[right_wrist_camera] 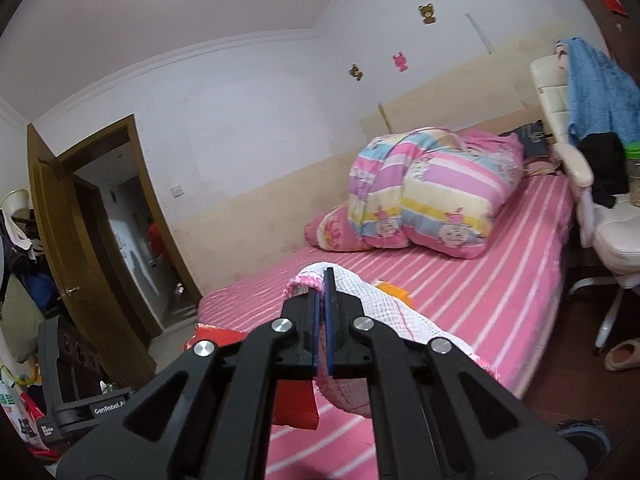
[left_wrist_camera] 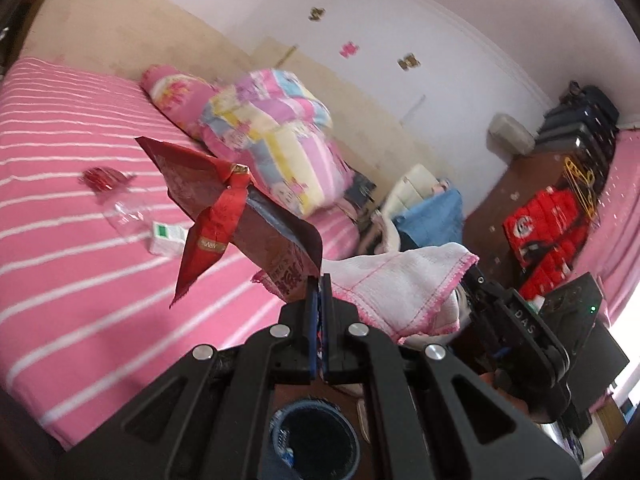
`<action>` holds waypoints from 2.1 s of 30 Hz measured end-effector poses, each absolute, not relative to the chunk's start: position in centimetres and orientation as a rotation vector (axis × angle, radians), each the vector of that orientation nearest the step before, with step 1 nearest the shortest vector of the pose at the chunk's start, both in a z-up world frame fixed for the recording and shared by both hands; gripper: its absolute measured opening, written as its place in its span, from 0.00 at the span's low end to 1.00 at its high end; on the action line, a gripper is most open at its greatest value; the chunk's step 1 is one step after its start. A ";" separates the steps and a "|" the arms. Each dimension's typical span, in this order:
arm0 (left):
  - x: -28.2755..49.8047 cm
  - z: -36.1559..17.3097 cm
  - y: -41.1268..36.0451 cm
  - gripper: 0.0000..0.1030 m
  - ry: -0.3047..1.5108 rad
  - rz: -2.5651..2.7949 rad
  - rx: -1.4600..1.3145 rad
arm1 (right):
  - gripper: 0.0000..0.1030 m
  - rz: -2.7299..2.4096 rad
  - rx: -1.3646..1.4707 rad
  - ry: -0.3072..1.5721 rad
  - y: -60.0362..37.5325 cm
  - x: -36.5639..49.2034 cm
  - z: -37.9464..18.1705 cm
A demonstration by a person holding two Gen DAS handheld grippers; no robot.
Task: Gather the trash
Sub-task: 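Carry the red bag and white cloth from the bed over the bin, then open both tools to drop the bag and cloth into the bin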
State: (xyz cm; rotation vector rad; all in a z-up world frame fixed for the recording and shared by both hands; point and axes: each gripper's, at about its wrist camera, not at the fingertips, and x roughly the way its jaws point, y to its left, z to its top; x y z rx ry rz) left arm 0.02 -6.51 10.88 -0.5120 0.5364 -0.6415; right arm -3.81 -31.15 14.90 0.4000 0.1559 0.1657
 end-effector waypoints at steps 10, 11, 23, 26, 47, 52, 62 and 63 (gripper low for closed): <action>-0.6 7.0 -15.5 0.01 0.709 -0.786 -0.438 | 0.03 -0.006 0.410 0.243 -38.3 -9.9 10.4; -0.5 6.3 -16.7 0.01 0.734 -0.799 -0.422 | 0.03 -0.027 0.409 0.260 -38.9 -10.4 9.6; 0.3 -0.8 -27.8 0.01 1.007 -0.939 -0.227 | 0.03 -0.196 0.445 0.461 -45.1 -14.3 0.3; -0.1 -3.5 -30.2 0.01 1.080 -0.975 -0.182 | 0.03 -0.229 0.491 0.502 -46.6 -14.8 -1.9; 0.6 -17.9 -42.3 0.01 1.501 -1.061 0.168 | 0.03 -0.388 0.688 0.745 -52.1 -13.0 -13.5; 1.7 -20.4 -43.1 0.05 1.572 -1.002 0.194 | 0.03 -0.407 0.692 0.806 -52.3 -12.2 -15.1; 4.3 -20.8 -41.9 0.74 1.630 -0.878 0.033 | 0.54 -0.526 0.688 0.892 -52.8 -12.5 -16.2; 4.4 -20.4 -41.6 0.75 1.625 -0.880 0.014 | 0.58 -0.536 0.670 0.883 -52.6 -12.8 -15.6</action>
